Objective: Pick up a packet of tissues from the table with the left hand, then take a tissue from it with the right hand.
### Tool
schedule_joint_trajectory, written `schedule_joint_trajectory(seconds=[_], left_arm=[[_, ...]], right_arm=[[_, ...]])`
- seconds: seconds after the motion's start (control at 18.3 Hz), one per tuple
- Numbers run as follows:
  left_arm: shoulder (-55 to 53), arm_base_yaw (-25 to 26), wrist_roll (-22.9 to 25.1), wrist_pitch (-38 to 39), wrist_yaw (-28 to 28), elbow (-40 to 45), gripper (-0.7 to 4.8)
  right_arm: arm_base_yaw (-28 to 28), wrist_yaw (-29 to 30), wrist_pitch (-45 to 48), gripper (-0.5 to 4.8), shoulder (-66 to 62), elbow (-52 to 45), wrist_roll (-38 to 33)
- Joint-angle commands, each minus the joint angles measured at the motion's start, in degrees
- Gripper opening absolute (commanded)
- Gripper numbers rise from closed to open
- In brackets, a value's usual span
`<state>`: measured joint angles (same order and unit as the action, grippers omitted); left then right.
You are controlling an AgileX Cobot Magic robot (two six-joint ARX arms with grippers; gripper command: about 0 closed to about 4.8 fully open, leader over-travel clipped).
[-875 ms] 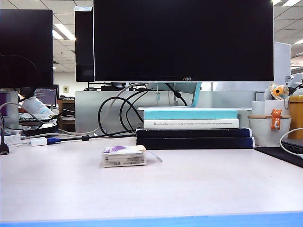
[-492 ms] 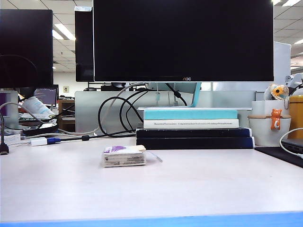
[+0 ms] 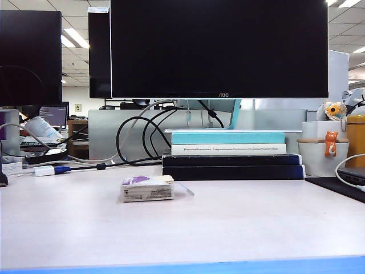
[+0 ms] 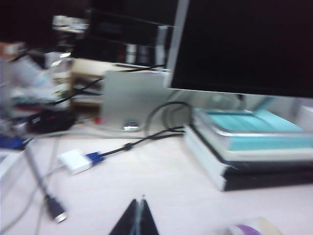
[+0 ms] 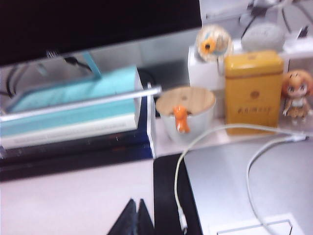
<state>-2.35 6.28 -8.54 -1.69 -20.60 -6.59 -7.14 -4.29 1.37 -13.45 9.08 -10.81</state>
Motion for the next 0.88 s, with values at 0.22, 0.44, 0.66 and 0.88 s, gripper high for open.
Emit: schedule_joint_trajectory(seconds=[0.22,0.44,0.66,0.88], left_arm=[[-17.7,0.0,1.9,-11.2,-12.9,-9.5,-0.02],[-35.5,0.0,14.6,-11.4,-27.1,-26.0,0.57],[-60.3,-0.3,20.6,-12.3,-40.7,-41.3,2.54],[-75.5,-5.6,41.3,-10.4,-42.8,-41.2,4.79]], right_arm=[[0.0,7.0,7.7,-0.02,-15.2,6.8,-1.4],[0.0,10.3,11.3,-0.02,-20.2,9.4,-1.2],[0.0,15.0,12.2,-0.02,-20.6,9.5,-1.2],[0.0,17.3,12.2,-0.02,-20.6,9.5,0.3]])
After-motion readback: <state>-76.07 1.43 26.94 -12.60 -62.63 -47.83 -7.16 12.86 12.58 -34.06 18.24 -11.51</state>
